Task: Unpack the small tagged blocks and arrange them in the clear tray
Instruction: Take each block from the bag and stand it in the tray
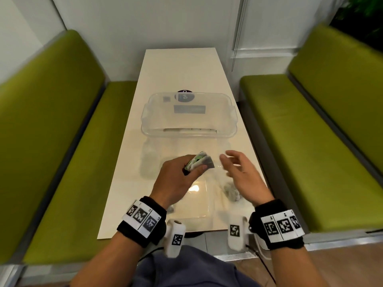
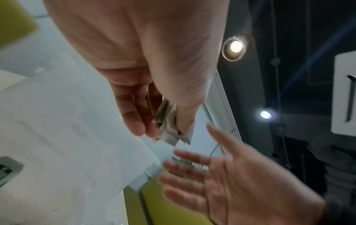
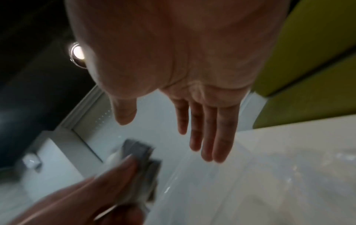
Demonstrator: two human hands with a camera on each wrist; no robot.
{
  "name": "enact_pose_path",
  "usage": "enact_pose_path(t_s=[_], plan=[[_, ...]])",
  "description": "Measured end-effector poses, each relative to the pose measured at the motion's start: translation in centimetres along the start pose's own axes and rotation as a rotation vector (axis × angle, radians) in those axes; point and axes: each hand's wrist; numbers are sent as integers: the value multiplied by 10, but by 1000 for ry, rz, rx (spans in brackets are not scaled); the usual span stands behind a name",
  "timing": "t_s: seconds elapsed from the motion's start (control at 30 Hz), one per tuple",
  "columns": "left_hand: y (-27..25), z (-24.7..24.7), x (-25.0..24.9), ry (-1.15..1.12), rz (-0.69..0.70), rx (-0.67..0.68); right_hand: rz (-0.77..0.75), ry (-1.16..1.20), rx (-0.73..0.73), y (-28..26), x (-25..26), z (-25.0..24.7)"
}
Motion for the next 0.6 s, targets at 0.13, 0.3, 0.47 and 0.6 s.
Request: enact_pose_path(t_s=[0.13, 0.3, 0.47, 0.6], plan=[[-1, 10, -5, 229, 220, -155, 106, 312, 238, -14, 4, 39], [-7, 19, -5, 316, 289, -257, 228, 746, 203, -12, -4, 54], [-13, 24, 3, 328, 307, -199, 289, 1047, 206, -11, -2, 45], [-18, 13, 7, 166, 281, -48, 303, 1011, 211, -12, -8, 35]])
Point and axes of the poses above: each hand's wrist, its own y-axis towards the middle knuckle, its own z-axis out of the palm, x = y × z, and after that the axes turned 13 degrees about y, right-handed
